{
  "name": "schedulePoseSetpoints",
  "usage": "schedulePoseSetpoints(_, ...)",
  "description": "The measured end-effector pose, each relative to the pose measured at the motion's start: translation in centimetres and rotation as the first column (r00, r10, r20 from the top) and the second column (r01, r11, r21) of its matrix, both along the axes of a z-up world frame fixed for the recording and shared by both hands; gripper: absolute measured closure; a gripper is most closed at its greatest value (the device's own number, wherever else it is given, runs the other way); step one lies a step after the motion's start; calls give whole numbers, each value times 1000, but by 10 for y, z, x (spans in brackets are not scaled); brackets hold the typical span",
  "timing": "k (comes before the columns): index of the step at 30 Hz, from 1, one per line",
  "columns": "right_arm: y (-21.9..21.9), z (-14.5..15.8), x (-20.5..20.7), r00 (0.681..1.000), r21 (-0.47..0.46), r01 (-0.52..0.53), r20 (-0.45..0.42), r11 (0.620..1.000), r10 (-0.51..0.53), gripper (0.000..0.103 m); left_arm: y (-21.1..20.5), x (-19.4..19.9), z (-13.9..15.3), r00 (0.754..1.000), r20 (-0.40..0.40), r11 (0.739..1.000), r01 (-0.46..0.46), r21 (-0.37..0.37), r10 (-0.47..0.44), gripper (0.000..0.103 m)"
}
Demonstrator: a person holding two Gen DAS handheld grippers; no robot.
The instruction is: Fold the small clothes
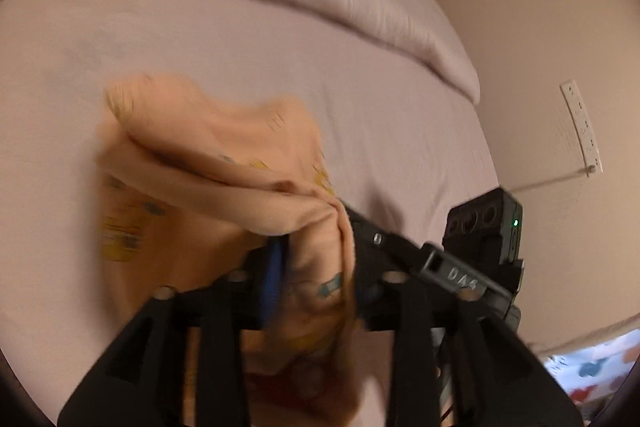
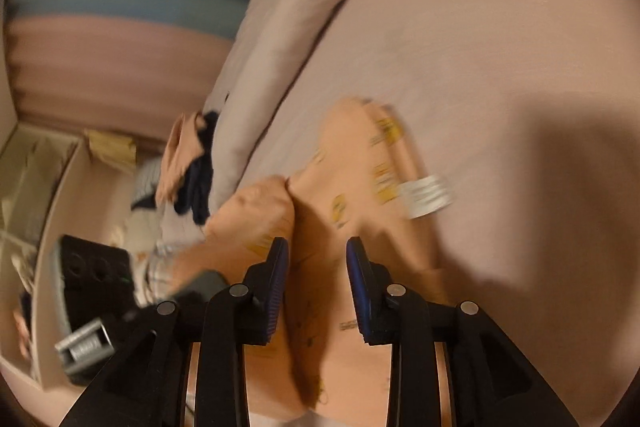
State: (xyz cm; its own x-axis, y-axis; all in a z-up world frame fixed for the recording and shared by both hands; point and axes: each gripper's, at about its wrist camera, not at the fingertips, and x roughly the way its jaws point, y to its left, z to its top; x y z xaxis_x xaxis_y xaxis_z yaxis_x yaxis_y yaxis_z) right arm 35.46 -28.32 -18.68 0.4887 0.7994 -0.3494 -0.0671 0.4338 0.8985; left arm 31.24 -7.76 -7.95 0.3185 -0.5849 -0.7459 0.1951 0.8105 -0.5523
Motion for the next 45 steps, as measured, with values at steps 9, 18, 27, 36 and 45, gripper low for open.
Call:
schedulePoseSetpoints(9,-17,-17,7,998,129,-14,-66,992,22,67,1,-9,6,998,47,1000,29,6,-29,48)
schedulePoseSetpoints(18,18,14,31,997,-202,-68,18,977,73,53,105,-60,-25,987,49,988,-153,-28,154,41)
schedulePoseSetpoints(27,42,25,30,984,-394,-96,101,914,146,88,142,-94,-69,975,-59,965,-219,-143,213,41)
schedulePoseSetpoints(36,22,47,25,977,-512,29,195,858,84,95,134,-90,-72,981,-70,964,-193,-181,184,41)
schedulePoseSetpoints(45,10,38,19,986,-596,80,165,799,25,86,133,-103,-70,984,-63,970,-172,-169,164,41)
